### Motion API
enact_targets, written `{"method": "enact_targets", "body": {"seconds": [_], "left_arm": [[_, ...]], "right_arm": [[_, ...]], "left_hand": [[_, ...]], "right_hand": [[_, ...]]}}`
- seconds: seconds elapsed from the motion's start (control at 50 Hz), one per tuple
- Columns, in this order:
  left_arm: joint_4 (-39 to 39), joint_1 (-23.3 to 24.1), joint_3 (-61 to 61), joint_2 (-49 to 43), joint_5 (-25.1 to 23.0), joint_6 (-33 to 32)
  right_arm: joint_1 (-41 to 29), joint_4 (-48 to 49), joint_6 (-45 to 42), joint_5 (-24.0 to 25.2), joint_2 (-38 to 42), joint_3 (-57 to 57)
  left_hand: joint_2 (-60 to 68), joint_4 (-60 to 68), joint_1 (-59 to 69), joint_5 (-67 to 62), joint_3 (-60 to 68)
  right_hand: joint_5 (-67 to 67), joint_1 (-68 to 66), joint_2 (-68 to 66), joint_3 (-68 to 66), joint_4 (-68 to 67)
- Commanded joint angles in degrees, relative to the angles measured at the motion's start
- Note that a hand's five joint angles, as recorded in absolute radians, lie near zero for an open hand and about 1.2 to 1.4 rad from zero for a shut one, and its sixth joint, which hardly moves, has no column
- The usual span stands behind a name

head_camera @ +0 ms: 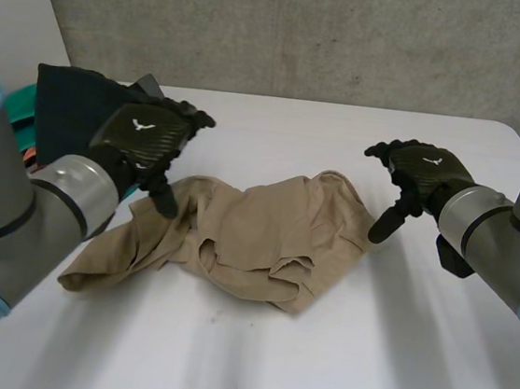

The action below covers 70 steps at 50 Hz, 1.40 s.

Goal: Fold the laundry.

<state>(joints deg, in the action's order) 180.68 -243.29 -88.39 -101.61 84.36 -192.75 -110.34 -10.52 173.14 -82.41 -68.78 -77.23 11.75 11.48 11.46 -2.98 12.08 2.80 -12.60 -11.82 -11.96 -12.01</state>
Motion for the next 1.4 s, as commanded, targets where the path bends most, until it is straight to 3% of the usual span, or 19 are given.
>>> {"method": "enact_targets", "body": {"seconds": [0.02, 0.14, 0.32, 0.4, 0.54, 0.6, 0.68, 0.7, 0.72, 0.84, 0.92, 0.96, 1.08, 1.2, 1.4], "left_arm": [[-0.2, 6.8, 5.8, -4.7, 1.7, -0.3], [-2.3, 11.2, 15.4, -12.0, 2.1, -1.7], [-14.9, 17.8, 36.3, -31.2, 2.6, -7.6], [-19.6, 18.7, 43.1, -38.2, 4.6, -10.7], [-21.4, 18.7, 47.0, -41.6, 7.4, -15.1], [-21.2, 18.6, 46.8, -41.6, 7.3, -16.9], [-20.1, 17.9, 47.1, -41.0, 7.5, -19.1], [-19.4, 17.2, 47.6, -40.9, 7.7, -19.8], [-18.9, 16.9, 48.1, -40.8, 7.7, -20.2], [-11.2, 11.5, 57.4, -39.7, 9.7, -24.0], [-2.9, 4.1, 69.8, -36.6, 10.9, -23.1], [-0.6, 2.2, 73.2, -35.5, 10.1, -21.1], [2.5, -2.6, 77.4, -32.0, 3.0, -6.3], [3.2, -5.0, 68.7, -28.9, -4.7, 2.3], [7.1, -8.2, 40.2, -25.5, -11.1, 4.0]], "right_arm": [[3.0, 0.2, 0.6, -0.1, 3.6, 3.7], [4.7, 0.1, 4.4, 1.0, 9.6, 10.5], [4.3, -2.9, 13.9, 4.7, 27.9, 30.8], [3.4, -5.6, 16.2, 5.1, 34.9, 39.1], [0.9, -8.5, 15.8, 4.1, 43.4, 48.4], [0.3, -8.6, 15.1, 3.2, 44.9, 49.7], [-0.8, -8.3, 14.2, 3.4, 46.0, 51.0], [-1.1, -7.7, 14.0, 3.6, 46.1, 51.6], [-1.3, -7.2, 13.8, 3.6, 46.0, 52.2], [-1.3, 1.3, 12.1, 1.8, 42.8, 59.7], [-1.5, 13.8, 8.8, -3.2, 35.8, 62.5], [-1.6, 18.5, 7.5, -4.3, 32.9, 61.3], [-4.2, 29.9, 3.4, -3.7, 22.6, 51.8], [-6.5, 29.9, 1.0, -3.1, 14.7, 38.9], [-7.9, 27.0, -3.3, -3.6, 10.9, 15.7]], "left_hand": [[-1.8, -1.5, -1.5, 3.0, -2.1], [-1.8, -1.5, -1.5, 3.0, -2.1], [-1.8, -1.5, -1.5, 3.0, -2.1], [3.0, 3.2, 3.3, -1.8, 2.7], [6.0, 6.3, 6.3, -4.8, 5.7], [19.3, 19.5, 19.5, -18.0, 18.9], [59.4, 59.7, 59.7, -58.2, 59.1], [68.2, 68.4, 68.4, -66.9, 67.8], [68.2, 68.5, 68.5, -67.0, 67.9], [68.2, 68.5, 68.5, -67.0, 67.9], [68.2, 68.5, 68.5, -67.0, 67.9], [68.2, 68.5, 68.5, -67.0, 67.9], [68.2, 68.5, 68.5, -67.0, 67.9], [68.2, 68.5, 68.5, -67.0, 67.9], [68.2, 68.5, 68.5, -67.0, 67.9]], "right_hand": [[-2.8, 2.6, 1.8, 2.0, 2.0], [-2.8, 2.6, 1.8, 2.0, 2.0], [-2.8, 2.6, 1.8, 2.0, 2.0], [-2.1, 1.9, 1.2, 1.3, 1.3], [2.2, -2.4, -3.2, -3.1, -3.0], [8.6, -8.8, -9.6, -9.5, -9.4], [41.8, -42.0, -42.8, -42.7, -42.6], [64.3, -64.5, -65.2, -65.1, -65.1], [67.2, -67.4, -68.1, -68.0, -68.0], [67.2, -67.4, -68.2, -68.0, -68.0], [67.2, -67.4, -68.2, -68.0, -68.0], [67.2, -67.4, -68.2, -68.0, -68.0], [67.2, -67.4, -68.2, -68.0, -68.0], [67.2, -67.4, -68.2, -68.0, -68.0], [67.2, -67.4, -68.2, -68.0, -68.0]]}}
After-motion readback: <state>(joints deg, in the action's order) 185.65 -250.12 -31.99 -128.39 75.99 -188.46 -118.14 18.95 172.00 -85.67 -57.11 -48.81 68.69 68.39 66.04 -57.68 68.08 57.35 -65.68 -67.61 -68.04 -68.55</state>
